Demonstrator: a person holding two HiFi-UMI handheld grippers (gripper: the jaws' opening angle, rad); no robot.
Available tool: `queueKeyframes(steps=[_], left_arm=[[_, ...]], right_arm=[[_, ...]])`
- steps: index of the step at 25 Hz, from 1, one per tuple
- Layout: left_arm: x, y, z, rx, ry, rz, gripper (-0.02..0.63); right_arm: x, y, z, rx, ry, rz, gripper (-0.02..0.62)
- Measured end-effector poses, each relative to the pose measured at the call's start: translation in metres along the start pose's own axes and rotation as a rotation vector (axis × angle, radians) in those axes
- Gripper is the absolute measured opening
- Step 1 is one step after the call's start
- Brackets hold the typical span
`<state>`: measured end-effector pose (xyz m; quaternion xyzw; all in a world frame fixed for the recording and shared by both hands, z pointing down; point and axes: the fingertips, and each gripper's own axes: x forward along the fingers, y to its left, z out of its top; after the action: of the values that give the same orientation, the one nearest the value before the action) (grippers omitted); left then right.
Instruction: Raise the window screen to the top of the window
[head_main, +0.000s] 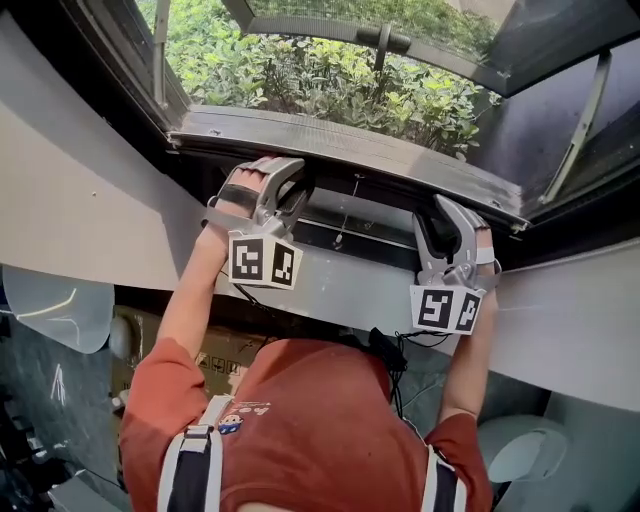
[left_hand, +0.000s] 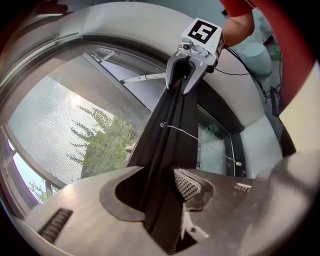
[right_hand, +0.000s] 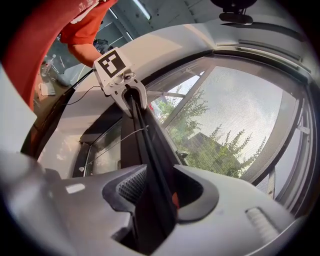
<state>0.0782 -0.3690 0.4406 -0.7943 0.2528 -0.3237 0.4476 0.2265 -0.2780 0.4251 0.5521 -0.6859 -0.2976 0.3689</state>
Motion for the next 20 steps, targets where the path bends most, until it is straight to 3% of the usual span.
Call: queueKeyframes(steps=[9, 15, 20], left_arm=[[0.0, 0.001, 0.0, -0.011, 0.012, -0.032, 0.158], [0.001, -0.003, 0.002, -0.057, -0.014, -0.039, 0.155], [-0.001, -0.002, 0.001, -0.046, -0.024, -0.047, 0.138]], right_arm=[[0.011, 0.007, -0.013, -0.094, 0.092, 0.02, 0.17], [0.008, 0.01, -0.015, -0.038, 0.074, 0.044, 0.169], [0.007, 0.009, -0.013, -0.03, 0.069, 0.082, 0.157]])
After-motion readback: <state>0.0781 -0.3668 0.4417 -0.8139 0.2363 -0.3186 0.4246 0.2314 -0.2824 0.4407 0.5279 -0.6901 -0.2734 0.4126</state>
